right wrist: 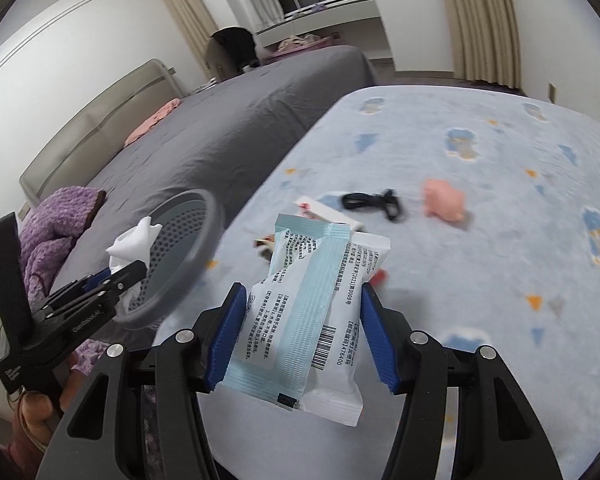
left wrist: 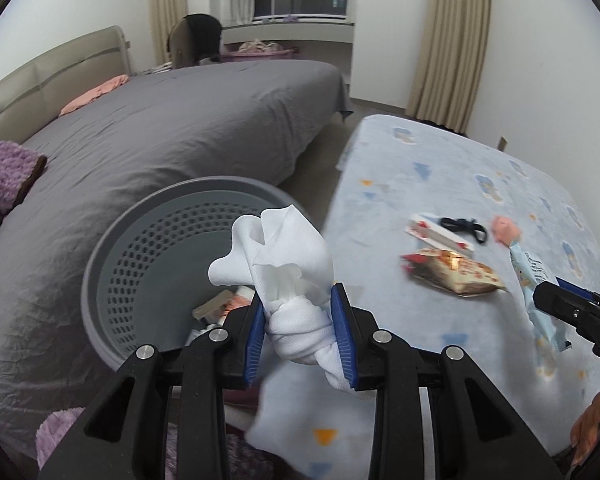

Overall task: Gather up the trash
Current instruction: 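Carry the glove and wipe pack over the basket and release both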

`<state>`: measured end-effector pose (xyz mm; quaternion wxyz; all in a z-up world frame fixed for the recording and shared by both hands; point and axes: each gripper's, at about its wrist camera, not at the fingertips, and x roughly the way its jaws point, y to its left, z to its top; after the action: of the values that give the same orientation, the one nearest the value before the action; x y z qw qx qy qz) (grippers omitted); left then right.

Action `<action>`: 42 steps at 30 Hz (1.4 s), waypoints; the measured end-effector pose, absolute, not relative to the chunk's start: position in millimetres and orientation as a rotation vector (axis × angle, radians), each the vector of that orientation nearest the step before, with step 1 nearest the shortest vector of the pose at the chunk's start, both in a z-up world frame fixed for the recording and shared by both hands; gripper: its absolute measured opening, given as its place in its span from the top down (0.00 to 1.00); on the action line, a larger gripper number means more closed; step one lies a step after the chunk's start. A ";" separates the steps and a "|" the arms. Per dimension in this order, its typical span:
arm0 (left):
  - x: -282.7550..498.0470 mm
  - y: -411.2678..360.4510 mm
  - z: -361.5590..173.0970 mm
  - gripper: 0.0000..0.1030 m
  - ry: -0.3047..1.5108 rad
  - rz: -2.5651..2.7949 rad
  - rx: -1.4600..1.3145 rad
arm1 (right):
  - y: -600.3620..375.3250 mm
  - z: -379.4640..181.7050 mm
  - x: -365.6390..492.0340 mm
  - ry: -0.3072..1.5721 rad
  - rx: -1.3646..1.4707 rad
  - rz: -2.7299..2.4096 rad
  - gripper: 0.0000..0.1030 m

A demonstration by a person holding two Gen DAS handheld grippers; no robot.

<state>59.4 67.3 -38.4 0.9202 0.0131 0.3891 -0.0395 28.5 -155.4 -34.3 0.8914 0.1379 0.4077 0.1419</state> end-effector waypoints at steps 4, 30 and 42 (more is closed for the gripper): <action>75.9 102.4 -36.9 0.69 0.787 -0.033 0.024 | -115.5 -29.8 53.3 0.846 0.254 0.356 0.46; 136.0 213.7 -71.2 0.68 0.871 0.139 -0.091 | 50.3 -46.8 156.0 0.911 0.103 0.581 0.46; 135.1 219.1 -70.0 0.45 0.860 0.175 -0.088 | 55.3 -44.8 158.8 0.894 0.098 0.585 0.35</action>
<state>135.1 219.1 -70.0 0.9042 -0.0425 0.4164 0.0848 158.8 55.3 -44.8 0.8596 0.0465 0.4258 0.2786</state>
